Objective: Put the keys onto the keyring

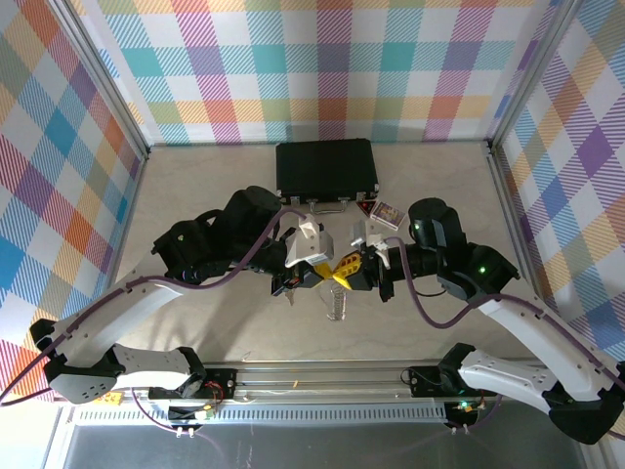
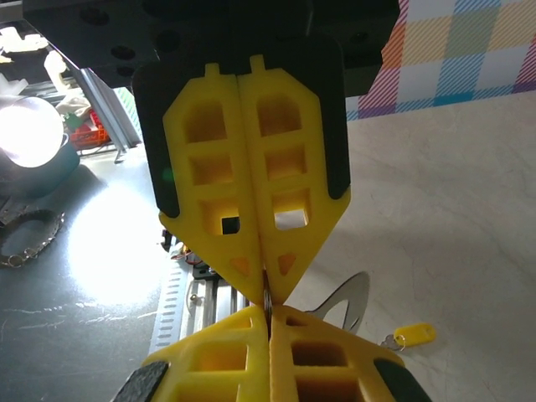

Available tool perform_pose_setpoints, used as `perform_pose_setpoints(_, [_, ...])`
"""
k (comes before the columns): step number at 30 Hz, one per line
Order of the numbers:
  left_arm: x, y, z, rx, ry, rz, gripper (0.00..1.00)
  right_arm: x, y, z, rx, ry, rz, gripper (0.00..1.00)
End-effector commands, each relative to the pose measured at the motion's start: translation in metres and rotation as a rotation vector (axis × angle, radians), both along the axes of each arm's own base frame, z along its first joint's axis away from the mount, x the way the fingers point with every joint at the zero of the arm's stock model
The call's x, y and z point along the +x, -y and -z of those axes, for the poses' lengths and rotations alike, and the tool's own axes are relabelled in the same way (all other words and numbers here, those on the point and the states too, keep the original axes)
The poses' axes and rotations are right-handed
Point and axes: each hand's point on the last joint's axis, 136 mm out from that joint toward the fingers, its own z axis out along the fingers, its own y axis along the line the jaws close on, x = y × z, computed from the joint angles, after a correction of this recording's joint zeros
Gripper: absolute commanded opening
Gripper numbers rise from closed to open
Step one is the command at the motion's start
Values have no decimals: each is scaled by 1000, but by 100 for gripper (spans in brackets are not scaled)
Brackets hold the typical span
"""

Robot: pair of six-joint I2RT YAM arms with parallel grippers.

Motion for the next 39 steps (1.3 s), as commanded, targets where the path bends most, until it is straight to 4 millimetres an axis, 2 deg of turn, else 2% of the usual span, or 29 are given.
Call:
perform_pose_setpoints(1, [-7, 5, -22, -116, 24, 17, 12, -2, 0, -15, 69, 58, 6, 0])
perform_pose_setpoints(4, [-3, 3, -25, -169, 34, -40, 26, -3, 1, -21, 121, 57, 14, 0])
perform_pose_setpoints(10, [-5, -2, -35, -274, 18, -75, 33, -6, 2, -35, 264, 60, 30, 0])
perform_pose_setpoints(15, [-6, -8, -54, -415, 13, -106, 34, -5, 7, -55, 414, 82, 62, 0])
perform_pose_setpoints(17, [-8, -10, -67, -502, 9, -109, 34, -6, 10, -66, 477, 92, 71, 0])
perform_pose_setpoints(21, [-12, -14, -76, -556, -8, -105, 34, -7, 12, -77, 529, 100, 71, 0])
perform_pose_setpoints(30, [-11, -7, -86, -615, -21, -87, 35, -10, 14, -91, 592, 118, 54, 0])
perform_pose_setpoints(39, [-12, 6, -87, -628, -52, -33, 26, -11, 13, -92, 607, 115, 40, 0])
